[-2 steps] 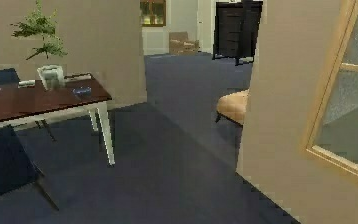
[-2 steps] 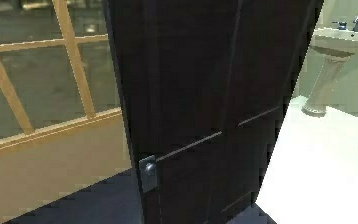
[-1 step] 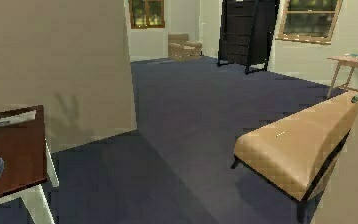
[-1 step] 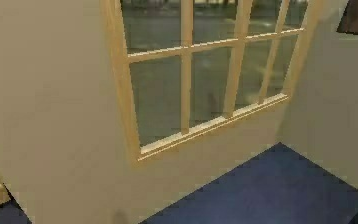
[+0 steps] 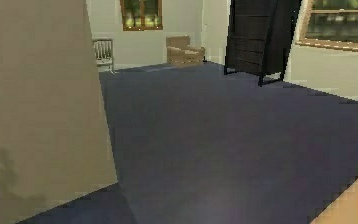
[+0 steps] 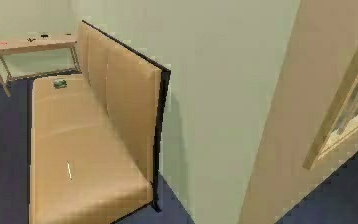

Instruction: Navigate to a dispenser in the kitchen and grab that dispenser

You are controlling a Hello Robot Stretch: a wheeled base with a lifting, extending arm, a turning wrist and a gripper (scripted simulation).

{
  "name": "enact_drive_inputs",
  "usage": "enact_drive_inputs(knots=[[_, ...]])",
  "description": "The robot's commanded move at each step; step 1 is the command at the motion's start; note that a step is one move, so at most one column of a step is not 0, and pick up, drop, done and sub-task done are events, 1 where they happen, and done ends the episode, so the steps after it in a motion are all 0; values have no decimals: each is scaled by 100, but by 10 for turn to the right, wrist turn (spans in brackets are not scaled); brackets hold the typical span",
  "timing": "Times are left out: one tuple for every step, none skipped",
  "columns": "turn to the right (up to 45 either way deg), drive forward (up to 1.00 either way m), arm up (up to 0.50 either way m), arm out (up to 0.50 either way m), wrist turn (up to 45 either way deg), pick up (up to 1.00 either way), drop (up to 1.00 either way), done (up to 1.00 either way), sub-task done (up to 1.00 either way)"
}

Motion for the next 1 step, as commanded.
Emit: enact_drive_inputs(knots=[[0,100,0,0,0,0,0,0,0]])
